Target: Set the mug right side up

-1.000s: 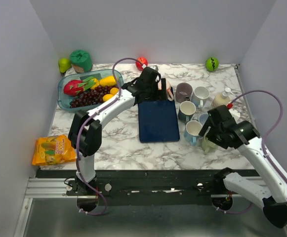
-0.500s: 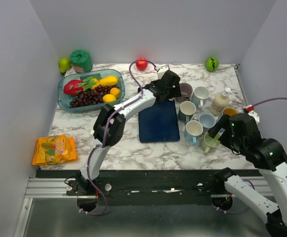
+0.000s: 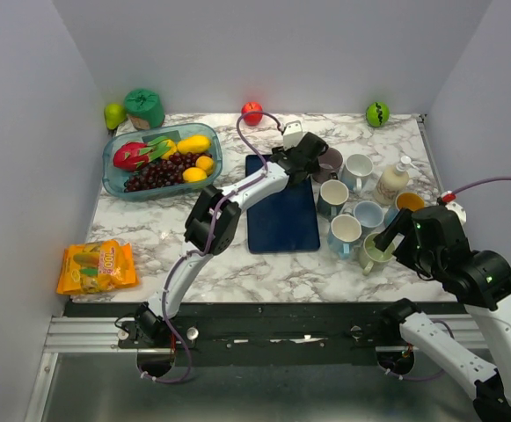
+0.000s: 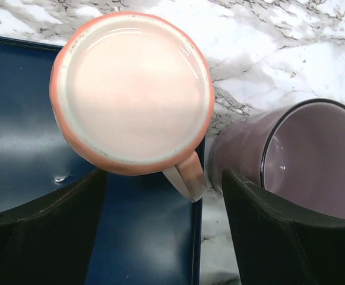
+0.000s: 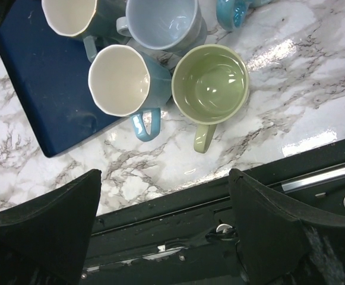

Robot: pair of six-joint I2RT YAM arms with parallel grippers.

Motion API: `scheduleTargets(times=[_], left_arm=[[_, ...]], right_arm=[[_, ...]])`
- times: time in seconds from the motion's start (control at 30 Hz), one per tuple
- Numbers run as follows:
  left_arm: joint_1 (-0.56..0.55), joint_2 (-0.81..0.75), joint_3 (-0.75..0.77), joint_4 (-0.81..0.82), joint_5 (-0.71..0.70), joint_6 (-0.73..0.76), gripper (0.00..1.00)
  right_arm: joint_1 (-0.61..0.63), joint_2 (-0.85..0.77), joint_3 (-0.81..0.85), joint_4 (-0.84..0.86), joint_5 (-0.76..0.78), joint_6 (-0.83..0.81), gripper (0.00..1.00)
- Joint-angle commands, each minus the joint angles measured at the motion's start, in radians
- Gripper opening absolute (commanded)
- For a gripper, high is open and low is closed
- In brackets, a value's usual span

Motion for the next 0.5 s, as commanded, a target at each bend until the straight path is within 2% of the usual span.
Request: scheduleTargets(times=[0.0,0.23,0.33,0.47], left_arm=[[0.014,0.024,0.033,0.003,-0.078,-0.015,0.81],[0.028,-0.033,-0.053,0.001,-0.066,-0.012,0.58],[0.023,-0.088,-0.132,0.030,-0.087,0.013,0.52],[0.020,-0.147,-0.211,0.067,-0.119,0.063,0.50]], right_arm=[[-0.005,0.007,0.035,-0.040,-0.013,-0.019,0.93],[-0.005,0.004,0.032,-0.035,-0.003,-0.027,0.93],[-0.006,0.001,0.026,-0.028,-0.004,-0.029,0.93],[-0.005,-0.005,0.013,-0.019,-0.004,-0.033,0.93]])
